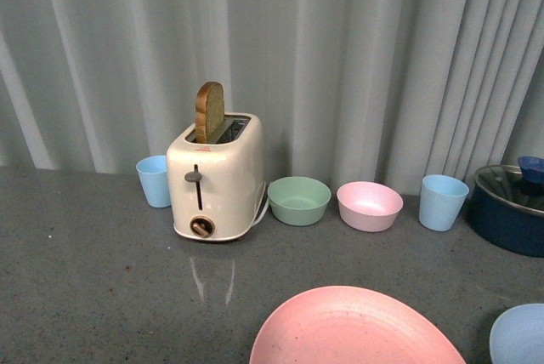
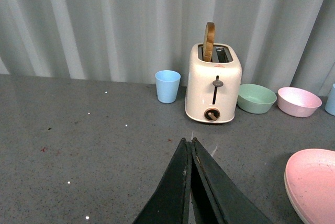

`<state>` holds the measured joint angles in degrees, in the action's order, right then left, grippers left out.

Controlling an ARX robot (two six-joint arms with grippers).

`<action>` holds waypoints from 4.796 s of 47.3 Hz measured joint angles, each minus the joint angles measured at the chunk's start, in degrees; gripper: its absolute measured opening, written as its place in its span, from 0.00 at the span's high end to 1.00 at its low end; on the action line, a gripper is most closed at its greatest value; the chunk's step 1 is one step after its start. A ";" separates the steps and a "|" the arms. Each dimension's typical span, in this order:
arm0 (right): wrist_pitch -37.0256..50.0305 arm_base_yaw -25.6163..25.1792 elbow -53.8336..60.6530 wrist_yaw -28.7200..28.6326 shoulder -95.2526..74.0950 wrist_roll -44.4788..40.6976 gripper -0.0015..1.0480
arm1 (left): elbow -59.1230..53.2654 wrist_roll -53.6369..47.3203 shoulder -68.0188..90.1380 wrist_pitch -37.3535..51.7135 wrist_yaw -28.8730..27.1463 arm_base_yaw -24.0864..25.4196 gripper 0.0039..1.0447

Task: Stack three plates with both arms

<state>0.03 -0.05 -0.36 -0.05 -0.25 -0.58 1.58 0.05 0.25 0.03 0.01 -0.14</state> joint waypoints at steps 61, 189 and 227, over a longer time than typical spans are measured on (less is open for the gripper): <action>5.68 -32.57 -47.08 -2.43 -100.43 0.79 0.07 | 0.00 0.02 -0.07 0.00 0.00 0.00 0.06; 2.43 -37.62 -48.74 -24.96 -99.95 -8.59 0.97 | 0.00 0.02 -0.07 0.00 0.00 0.00 0.06; 16.35 -3.50 -37.64 -27.80 -95.97 15.54 0.97 | 0.00 0.02 -0.07 0.00 0.00 0.00 0.06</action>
<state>16.38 -3.55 -38.00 -27.86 -96.23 14.96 1.58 0.08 0.19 0.03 0.01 -0.14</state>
